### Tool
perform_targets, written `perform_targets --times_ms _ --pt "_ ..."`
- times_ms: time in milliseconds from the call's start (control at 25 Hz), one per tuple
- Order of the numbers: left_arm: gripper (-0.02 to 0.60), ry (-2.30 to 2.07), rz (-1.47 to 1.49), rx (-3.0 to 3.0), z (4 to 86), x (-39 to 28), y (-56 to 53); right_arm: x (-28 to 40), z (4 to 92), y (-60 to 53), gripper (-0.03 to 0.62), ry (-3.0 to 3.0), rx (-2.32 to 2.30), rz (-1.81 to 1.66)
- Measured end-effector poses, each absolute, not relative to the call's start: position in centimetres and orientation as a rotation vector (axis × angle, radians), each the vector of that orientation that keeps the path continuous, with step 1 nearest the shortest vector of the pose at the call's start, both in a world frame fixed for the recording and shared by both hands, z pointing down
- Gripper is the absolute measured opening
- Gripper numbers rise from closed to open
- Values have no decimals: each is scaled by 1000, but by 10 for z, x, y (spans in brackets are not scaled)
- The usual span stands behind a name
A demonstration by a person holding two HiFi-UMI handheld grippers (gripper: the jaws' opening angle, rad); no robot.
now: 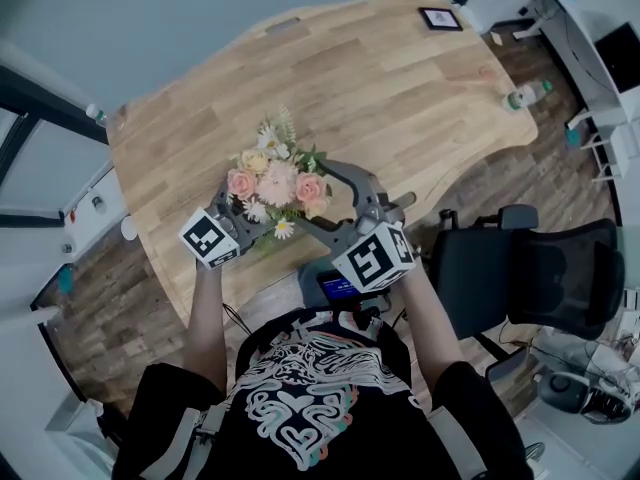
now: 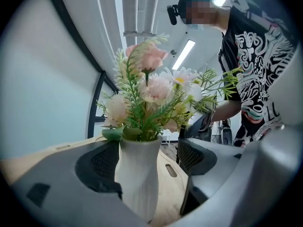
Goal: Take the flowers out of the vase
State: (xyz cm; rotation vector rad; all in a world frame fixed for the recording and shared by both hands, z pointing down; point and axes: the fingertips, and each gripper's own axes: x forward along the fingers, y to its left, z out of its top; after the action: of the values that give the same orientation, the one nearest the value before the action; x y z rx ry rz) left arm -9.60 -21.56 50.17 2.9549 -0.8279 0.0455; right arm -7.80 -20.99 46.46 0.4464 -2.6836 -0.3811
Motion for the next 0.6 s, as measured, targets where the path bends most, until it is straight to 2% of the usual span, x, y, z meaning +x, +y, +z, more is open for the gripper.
perform_targets --times_ms 600 --pt "370 -801 138 2984 495 -85 -224 -111 458 -211 345 -2713 353 -440"
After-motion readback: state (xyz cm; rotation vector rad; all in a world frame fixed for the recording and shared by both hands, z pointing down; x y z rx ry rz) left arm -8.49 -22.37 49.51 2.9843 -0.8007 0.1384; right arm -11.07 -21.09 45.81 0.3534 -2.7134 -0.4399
